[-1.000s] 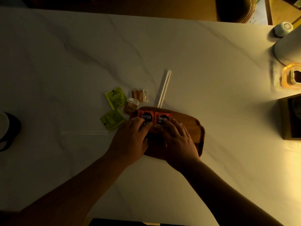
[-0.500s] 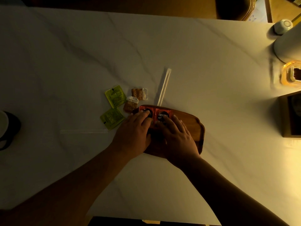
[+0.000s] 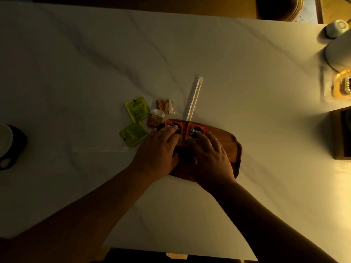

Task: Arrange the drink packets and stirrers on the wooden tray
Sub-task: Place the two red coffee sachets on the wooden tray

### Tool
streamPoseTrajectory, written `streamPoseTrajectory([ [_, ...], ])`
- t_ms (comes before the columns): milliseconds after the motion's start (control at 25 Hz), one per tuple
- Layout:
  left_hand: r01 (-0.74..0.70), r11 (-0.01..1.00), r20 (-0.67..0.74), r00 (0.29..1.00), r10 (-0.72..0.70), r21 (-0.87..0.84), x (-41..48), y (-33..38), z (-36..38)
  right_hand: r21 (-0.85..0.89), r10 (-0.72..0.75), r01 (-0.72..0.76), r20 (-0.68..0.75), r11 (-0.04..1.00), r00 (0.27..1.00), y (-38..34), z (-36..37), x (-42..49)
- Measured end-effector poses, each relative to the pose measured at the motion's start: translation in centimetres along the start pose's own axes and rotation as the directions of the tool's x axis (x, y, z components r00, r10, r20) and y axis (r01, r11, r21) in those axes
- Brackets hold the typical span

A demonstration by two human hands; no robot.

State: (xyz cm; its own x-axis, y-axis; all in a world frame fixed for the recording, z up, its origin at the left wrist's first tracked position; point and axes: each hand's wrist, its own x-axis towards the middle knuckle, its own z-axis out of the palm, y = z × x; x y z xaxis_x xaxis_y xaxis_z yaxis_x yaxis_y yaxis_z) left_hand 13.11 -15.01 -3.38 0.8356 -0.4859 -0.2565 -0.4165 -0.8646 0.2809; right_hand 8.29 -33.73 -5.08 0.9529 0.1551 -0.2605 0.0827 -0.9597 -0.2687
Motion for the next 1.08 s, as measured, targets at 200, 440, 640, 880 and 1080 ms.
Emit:
streamPoseTrajectory([
  [200, -0.005, 1.000, -0.018, 1.000, 0.005, -0.004, 0.0, -0.1, 0.0, -0.038, -0.028, 0.028, 0.002, 0.999, 1.000, 0.3, 0.2, -0.3],
  [440, -0.016, 1.000, -0.025, 1.000, 0.016, 0.011, 0.1, -0.1, 0.1, -0.017, -0.077, 0.077, 0.026, 0.997, 0.997, 0.1, 0.0, 0.3],
  [640, -0.021, 1.000, -0.023, 1.000, 0.022, 0.013, 0.0, 0.0, 0.0, 0.000, -0.046, 0.046, 0.023, 0.999, 0.999, -0.5, -0.7, 0.9],
  [880, -0.041, 0.998, -0.043, 0.998, 0.044, 0.056, 0.2, 0.2, -0.4, -0.024, -0.062, 0.063, 0.041, 0.998, 0.997, -0.6, -1.4, 1.4],
  [1080, -0.072, 0.996, -0.084, 0.994, 0.076, 0.051, 0.7, -0.1, -0.9, -0.043, -0.049, 0.048, -0.004, 0.998, 0.999, -1.0, -2.0, 2.0],
])
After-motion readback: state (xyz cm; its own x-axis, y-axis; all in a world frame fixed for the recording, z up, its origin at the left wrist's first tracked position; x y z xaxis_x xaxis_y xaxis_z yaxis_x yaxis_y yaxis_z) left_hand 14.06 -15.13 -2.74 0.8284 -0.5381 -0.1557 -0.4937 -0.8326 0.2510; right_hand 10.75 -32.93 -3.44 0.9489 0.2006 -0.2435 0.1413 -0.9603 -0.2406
